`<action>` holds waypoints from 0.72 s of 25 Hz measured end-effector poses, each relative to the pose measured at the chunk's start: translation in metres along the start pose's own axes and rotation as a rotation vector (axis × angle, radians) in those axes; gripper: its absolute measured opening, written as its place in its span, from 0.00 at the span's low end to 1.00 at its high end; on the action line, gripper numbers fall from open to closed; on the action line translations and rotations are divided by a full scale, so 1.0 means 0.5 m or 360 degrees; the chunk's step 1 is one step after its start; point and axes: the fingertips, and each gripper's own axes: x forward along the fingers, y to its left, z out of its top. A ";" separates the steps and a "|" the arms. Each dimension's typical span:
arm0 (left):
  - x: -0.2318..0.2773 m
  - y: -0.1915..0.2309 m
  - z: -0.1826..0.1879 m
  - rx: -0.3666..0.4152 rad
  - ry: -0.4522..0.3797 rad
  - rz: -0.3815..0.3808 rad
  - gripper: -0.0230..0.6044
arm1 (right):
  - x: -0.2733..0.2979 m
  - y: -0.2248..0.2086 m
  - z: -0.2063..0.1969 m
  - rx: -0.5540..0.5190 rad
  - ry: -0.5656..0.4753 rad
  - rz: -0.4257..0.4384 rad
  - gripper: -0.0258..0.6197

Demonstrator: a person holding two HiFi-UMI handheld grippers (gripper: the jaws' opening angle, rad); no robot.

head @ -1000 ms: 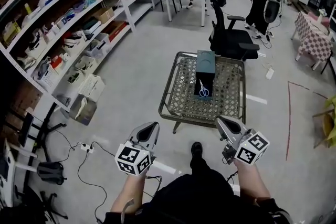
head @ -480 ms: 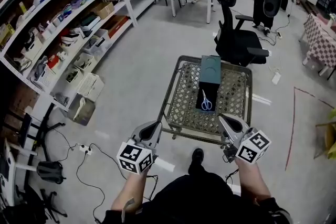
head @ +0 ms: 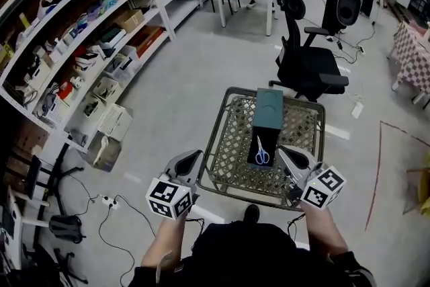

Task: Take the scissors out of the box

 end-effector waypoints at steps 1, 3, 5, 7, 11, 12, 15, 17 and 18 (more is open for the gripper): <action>0.009 0.008 0.008 0.0005 -0.0009 0.0010 0.05 | 0.006 -0.011 0.002 0.0000 0.0002 -0.0001 0.06; 0.022 0.023 0.017 0.0012 -0.0018 0.0014 0.05 | 0.018 -0.023 0.004 0.0012 -0.0002 -0.0004 0.06; 0.036 0.036 0.022 0.0015 -0.0019 0.0003 0.05 | 0.031 -0.028 0.005 0.0022 -0.0008 -0.0005 0.06; 0.054 0.049 0.027 0.0008 -0.0022 -0.0015 0.05 | 0.046 -0.036 0.007 0.0020 0.0000 -0.0015 0.06; 0.103 0.067 0.032 -0.0001 -0.0024 -0.0089 0.05 | 0.076 -0.070 0.010 0.0006 0.0015 -0.0078 0.06; 0.116 0.075 0.031 -0.0004 -0.0019 -0.0111 0.05 | 0.085 -0.079 0.009 0.0004 0.0018 -0.0102 0.06; 0.148 0.108 0.034 -0.0011 0.0002 -0.0184 0.05 | 0.120 -0.099 0.008 0.0017 0.0030 -0.0180 0.06; 0.166 0.128 0.041 0.0003 0.0007 -0.0231 0.05 | 0.143 -0.109 0.002 0.0024 0.0047 -0.0224 0.06; 0.174 0.138 0.044 0.0010 0.0007 -0.0252 0.05 | 0.155 -0.114 -0.003 0.0024 0.0056 -0.0244 0.06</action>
